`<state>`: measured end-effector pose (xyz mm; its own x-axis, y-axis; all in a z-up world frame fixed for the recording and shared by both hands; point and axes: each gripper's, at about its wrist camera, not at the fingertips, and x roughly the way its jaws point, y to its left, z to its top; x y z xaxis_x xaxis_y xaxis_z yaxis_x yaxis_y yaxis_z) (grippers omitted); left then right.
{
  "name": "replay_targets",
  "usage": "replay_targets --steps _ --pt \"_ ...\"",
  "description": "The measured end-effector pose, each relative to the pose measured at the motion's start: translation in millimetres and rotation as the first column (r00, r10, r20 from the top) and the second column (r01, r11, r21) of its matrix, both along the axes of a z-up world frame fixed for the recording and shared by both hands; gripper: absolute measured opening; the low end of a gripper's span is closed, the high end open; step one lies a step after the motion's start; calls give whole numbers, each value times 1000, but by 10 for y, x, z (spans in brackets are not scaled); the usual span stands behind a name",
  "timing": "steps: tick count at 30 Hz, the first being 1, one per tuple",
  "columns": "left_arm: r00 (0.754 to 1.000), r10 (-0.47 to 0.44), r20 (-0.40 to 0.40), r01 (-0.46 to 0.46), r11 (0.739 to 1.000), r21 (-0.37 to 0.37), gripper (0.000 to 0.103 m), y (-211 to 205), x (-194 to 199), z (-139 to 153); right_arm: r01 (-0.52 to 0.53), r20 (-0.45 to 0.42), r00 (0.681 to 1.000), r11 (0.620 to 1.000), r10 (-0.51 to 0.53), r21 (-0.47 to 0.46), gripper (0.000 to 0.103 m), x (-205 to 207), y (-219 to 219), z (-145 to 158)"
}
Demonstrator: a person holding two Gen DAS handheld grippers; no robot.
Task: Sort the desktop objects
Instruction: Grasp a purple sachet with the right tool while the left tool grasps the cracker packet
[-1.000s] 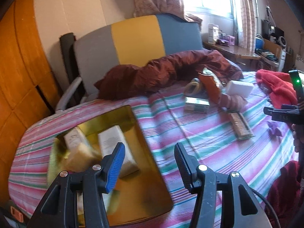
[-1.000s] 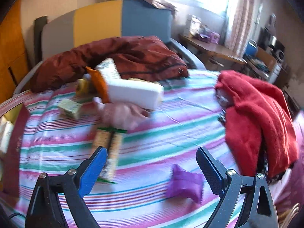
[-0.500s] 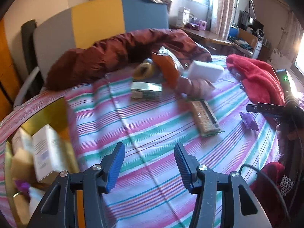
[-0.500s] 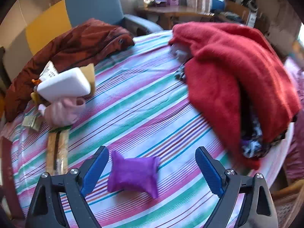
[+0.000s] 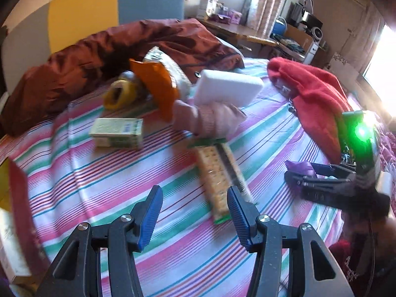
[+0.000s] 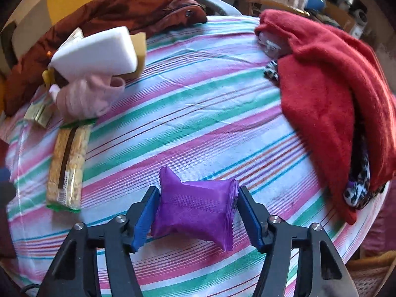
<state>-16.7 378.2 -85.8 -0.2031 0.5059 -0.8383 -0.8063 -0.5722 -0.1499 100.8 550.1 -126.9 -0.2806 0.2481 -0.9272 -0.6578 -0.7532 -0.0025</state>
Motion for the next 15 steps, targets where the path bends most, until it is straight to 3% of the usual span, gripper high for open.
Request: replay_targets --steps 15 --pt "999 -32 42 36 994 -103 59 615 -54 -469 -46 -6 999 998 46 33 60 -37 -118 62"
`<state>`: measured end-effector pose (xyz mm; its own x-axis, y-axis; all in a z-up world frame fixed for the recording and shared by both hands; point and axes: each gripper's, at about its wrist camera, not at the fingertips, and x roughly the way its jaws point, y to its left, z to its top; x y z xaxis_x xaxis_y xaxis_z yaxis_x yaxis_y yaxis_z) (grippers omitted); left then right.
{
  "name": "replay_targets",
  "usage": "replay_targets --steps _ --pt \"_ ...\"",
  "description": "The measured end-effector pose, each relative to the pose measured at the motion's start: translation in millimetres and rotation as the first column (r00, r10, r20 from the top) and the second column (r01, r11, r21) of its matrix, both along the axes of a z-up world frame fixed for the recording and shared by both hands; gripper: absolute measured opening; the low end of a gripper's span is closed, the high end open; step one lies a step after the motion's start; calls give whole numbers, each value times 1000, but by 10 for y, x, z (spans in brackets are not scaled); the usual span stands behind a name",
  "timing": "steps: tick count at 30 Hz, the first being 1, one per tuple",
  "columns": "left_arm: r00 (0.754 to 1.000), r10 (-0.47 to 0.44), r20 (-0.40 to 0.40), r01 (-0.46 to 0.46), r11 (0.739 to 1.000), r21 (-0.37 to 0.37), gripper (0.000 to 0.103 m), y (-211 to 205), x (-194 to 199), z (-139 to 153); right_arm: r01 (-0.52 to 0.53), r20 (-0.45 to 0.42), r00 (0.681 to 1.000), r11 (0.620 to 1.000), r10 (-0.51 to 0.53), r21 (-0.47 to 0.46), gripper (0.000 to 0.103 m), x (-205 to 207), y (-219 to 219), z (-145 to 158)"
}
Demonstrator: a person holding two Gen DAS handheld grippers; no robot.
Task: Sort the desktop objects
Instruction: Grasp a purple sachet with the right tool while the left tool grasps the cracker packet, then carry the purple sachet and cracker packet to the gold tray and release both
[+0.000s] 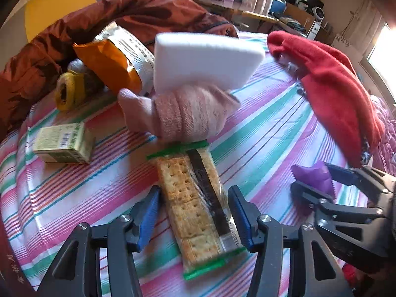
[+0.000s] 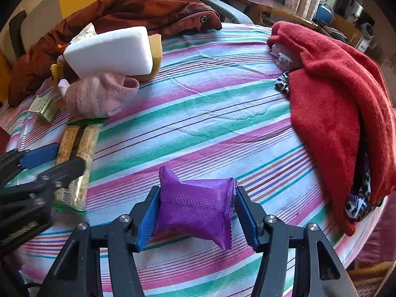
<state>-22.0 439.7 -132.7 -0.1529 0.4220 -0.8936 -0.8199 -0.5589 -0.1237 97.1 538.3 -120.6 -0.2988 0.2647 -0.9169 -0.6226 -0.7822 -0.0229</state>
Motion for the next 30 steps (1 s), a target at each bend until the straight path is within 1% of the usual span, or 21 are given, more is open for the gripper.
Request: replay_targets --steps 2,4,5,6,7,11,13,17,25,30 --pt "1000 10 -4 -10 1000 15 59 -19 -16 -12 -3 1 1000 1000 3 4 60 16 -21 0" --pt "1000 6 -29 -5 1000 13 59 -25 9 -31 -6 -1 1000 1000 6 8 60 6 -29 12" --pt "999 -8 -53 8 1000 9 59 -26 41 -36 -11 -9 1000 1000 11 10 60 11 -46 25" --pt "995 -34 -94 34 999 -7 60 -17 95 -42 -16 -18 1000 1000 17 11 60 -6 -53 30" --pt "993 -39 -114 38 999 -11 60 -24 119 -41 -28 -32 999 999 28 17 60 -9 -80 59" --pt "992 -8 -125 8 1000 0 50 -113 89 -21 -68 -45 997 997 69 34 60 -63 -139 74" --pt "993 -1 -119 2 1000 9 49 -174 69 -15 -76 -42 996 996 77 37 60 -70 -172 74" --pt "991 9 -131 -8 1000 6 48 -307 89 6 -83 -46 995 996 85 43 60 -136 -175 56" --pt "983 106 -148 -105 994 12 48 -774 95 78 -165 -95 981 984 171 66 60 -234 -311 94" --pt "968 170 -184 -163 985 54 48 -1095 87 268 -226 -125 964 970 235 84 60 -287 -470 137"
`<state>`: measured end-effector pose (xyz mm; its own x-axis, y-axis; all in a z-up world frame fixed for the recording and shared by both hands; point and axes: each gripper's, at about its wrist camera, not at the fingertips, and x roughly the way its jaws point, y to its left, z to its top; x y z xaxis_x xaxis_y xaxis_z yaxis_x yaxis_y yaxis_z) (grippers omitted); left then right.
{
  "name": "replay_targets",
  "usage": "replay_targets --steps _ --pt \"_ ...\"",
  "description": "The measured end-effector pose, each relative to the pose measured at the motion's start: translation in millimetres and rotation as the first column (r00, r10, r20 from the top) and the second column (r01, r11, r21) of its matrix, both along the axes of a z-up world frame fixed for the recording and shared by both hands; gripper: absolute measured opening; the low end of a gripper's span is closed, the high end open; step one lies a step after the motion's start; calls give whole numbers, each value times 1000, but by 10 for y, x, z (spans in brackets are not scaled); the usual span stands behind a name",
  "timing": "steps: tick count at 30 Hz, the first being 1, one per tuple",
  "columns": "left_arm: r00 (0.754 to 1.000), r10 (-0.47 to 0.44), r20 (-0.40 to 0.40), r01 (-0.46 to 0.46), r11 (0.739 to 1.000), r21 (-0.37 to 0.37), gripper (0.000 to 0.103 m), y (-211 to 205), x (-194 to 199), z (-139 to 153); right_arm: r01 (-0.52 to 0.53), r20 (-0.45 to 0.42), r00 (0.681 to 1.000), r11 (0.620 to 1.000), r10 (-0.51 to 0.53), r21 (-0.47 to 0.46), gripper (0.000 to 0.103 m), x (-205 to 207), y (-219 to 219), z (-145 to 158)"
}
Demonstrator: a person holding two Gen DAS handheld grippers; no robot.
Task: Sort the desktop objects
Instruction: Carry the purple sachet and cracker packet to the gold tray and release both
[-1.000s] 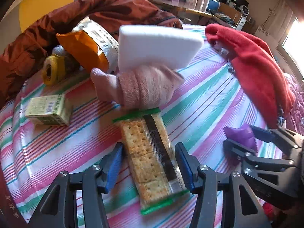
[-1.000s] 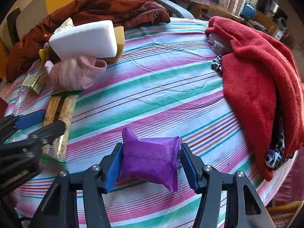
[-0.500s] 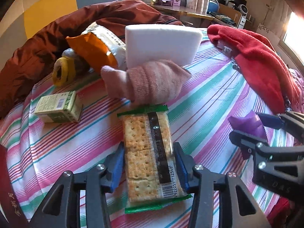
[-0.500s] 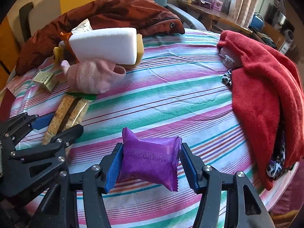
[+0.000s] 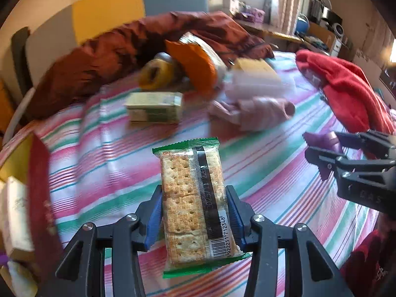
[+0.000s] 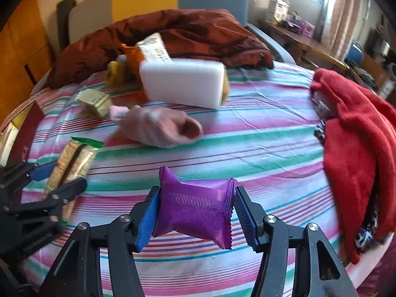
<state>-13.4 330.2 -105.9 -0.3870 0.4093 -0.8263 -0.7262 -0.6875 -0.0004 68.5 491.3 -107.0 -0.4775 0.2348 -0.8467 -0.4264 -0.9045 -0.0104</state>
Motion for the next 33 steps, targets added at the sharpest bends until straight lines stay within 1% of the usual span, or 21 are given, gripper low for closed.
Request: replay_targets --steps 4,8,10,15,20,26,33 --pt "997 46 -55 -44 998 35 48 -265 4 217 -58 -25 998 998 58 5 60 -44 -146 25" --pt "989 98 -108 -90 993 72 48 -541 -2 451 -114 -65 992 993 112 -17 60 -80 -317 65" --pt "985 122 -126 -112 990 83 48 -699 -9 536 -151 -92 985 988 147 -40 60 -97 -421 91" --pt "971 186 -150 -171 979 110 48 -1008 -59 696 -230 -135 966 972 221 -55 60 -145 -739 173" --pt "957 245 -158 -226 966 128 48 -1311 -115 764 -297 -150 947 953 285 -64 60 -204 -1045 254" --pt "939 316 -135 -297 945 140 48 -1669 -215 751 -359 -177 922 931 343 -70 60 -305 -1429 372" --pt "907 403 -122 -384 910 153 48 -2066 -340 721 -464 -235 869 883 436 -75 60 -476 -1971 581"
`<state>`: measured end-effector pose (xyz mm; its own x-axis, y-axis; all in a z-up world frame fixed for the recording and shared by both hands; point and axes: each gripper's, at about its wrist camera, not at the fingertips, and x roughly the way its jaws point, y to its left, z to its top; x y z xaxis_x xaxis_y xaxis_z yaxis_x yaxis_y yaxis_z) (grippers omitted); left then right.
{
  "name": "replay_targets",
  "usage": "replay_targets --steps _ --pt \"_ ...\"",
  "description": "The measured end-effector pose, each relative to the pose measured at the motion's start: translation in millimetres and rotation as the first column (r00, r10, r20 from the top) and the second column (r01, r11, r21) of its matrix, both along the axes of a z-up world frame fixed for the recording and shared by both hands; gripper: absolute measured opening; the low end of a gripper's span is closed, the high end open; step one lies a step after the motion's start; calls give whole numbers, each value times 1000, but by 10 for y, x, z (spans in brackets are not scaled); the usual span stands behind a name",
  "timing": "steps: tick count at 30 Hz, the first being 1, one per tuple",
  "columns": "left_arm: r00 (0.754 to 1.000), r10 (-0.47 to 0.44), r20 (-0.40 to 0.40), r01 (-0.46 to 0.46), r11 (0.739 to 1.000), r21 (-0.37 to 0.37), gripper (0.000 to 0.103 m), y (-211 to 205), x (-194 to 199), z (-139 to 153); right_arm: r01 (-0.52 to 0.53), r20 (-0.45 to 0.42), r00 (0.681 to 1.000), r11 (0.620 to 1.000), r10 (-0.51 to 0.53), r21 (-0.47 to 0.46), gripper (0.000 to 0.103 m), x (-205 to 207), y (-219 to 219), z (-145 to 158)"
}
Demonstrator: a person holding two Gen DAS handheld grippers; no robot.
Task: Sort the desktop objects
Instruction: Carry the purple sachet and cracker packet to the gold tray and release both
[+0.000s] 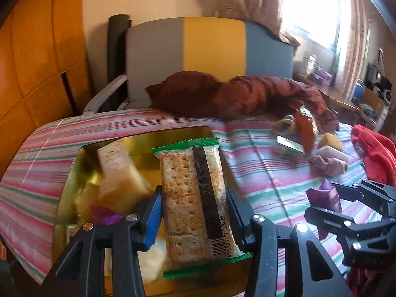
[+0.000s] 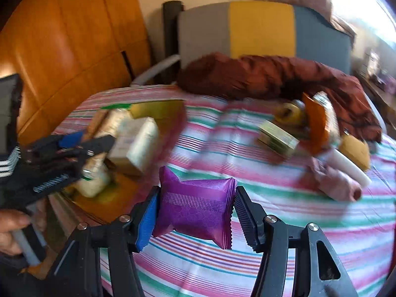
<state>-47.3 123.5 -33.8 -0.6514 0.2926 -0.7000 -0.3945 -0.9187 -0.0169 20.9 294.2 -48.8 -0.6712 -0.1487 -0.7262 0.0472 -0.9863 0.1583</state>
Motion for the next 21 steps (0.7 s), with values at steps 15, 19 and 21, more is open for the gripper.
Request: replay_targets --steps 15,19,21 --pt "985 169 -16 -169 985 14 48 -686 -274 -37 -143 -20 990 990 143 -12 60 -337 -808 103" --pt "978 206 -17 -206 979 5 48 -786 -342 -65 -154 -13 988 988 154 -21 62 -401 -908 84" --pt "976 219 -15 -219 976 18 52 -837 -359 -59 -151 -13 989 988 150 -29 69 -436 -951 65"
